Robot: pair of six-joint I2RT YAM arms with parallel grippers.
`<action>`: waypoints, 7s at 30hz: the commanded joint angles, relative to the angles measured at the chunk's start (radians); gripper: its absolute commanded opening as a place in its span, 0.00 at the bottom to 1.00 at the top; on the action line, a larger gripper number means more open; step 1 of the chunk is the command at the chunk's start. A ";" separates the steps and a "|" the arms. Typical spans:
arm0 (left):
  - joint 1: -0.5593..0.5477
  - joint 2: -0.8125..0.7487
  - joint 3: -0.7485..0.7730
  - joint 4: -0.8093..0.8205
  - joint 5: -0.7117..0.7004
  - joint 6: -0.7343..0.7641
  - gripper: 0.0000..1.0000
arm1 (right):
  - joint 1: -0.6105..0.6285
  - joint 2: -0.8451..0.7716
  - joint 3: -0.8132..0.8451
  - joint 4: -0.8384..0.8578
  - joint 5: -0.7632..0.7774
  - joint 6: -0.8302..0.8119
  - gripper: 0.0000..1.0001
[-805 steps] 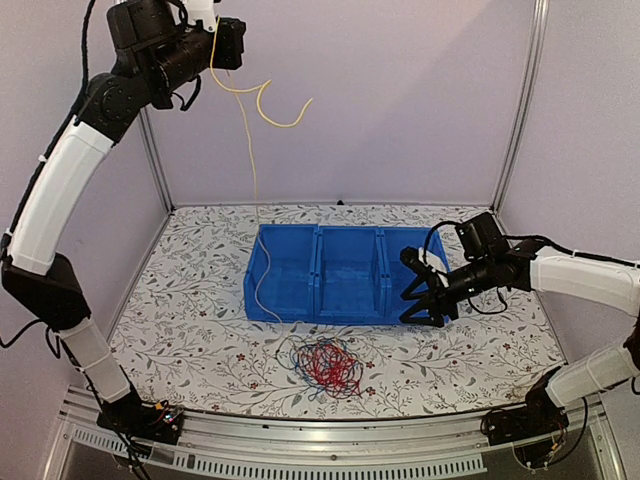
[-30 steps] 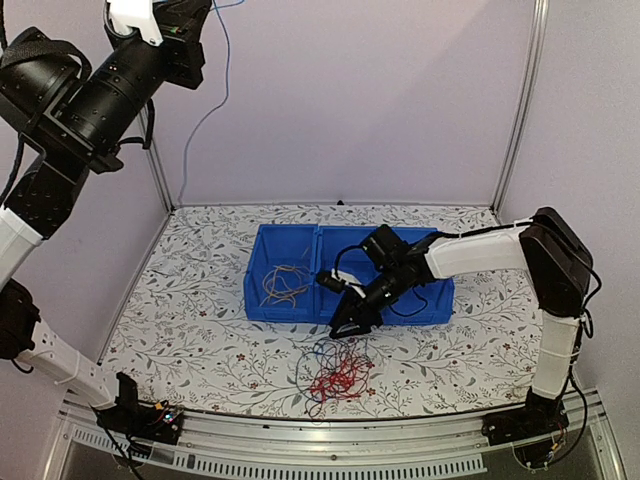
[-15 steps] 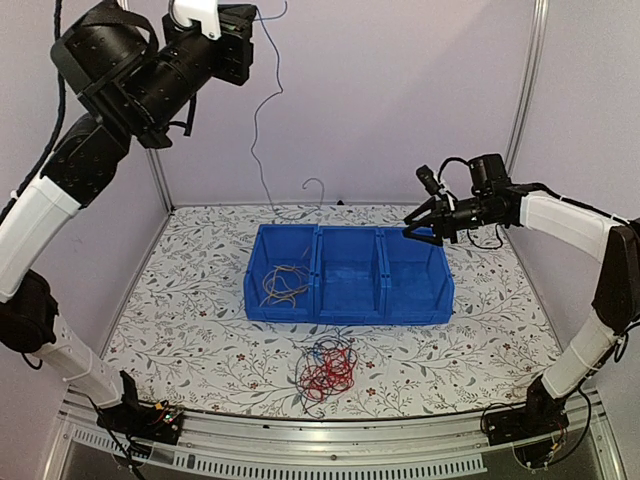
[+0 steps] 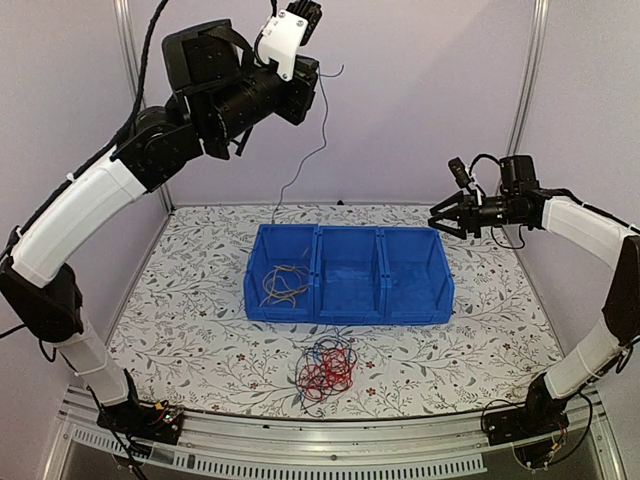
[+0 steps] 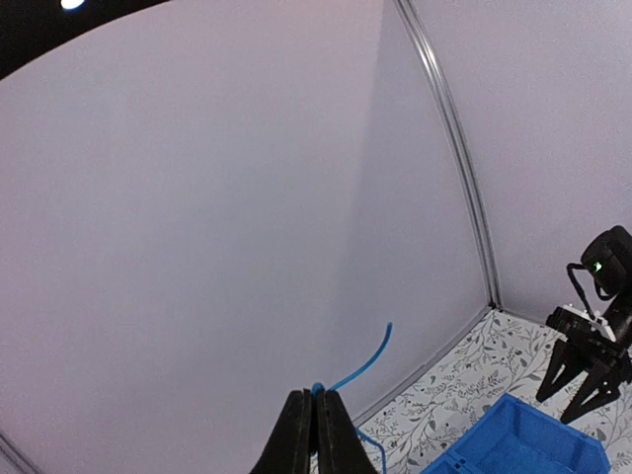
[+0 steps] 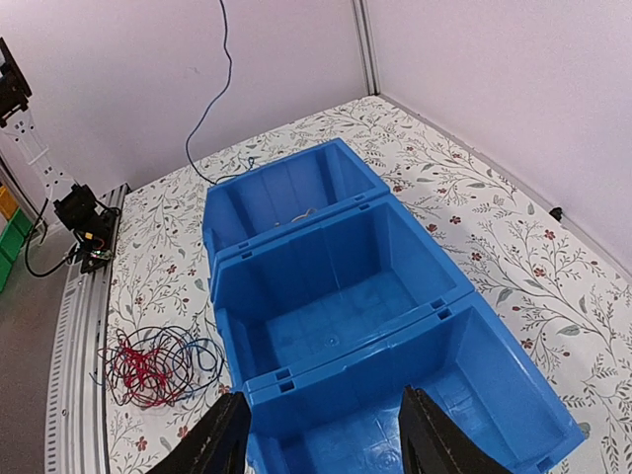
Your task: Untangle the cables
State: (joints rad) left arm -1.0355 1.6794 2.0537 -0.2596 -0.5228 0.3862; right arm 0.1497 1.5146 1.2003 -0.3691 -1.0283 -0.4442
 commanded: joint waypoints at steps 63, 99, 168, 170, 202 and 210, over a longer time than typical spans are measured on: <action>0.139 0.308 -0.473 -0.021 0.374 -0.533 0.00 | -0.009 0.071 -0.010 -0.030 -0.019 -0.065 0.56; 0.062 -0.377 -1.213 0.001 0.575 -0.788 0.40 | 0.055 0.081 -0.025 -0.036 0.017 -0.124 0.50; 0.031 -0.533 -1.069 0.076 0.534 -0.729 0.00 | 0.630 0.120 0.122 -0.028 0.183 0.005 0.60; 0.032 -0.566 -1.045 0.095 0.529 -0.728 0.00 | 0.669 0.140 0.145 -0.004 0.218 0.018 0.61; 0.024 -0.306 0.008 0.145 0.645 -0.635 0.00 | 0.817 0.539 0.172 0.292 0.120 0.303 0.42; 0.024 -0.186 0.312 0.224 0.624 -0.598 0.00 | 0.817 0.598 0.093 0.256 0.135 0.267 0.35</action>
State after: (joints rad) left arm -0.9997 1.4528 2.2814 -0.1081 0.1020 -0.2405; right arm 0.9615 2.0769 1.3289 -0.0895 -0.8917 -0.1555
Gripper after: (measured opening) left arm 0.001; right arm 0.416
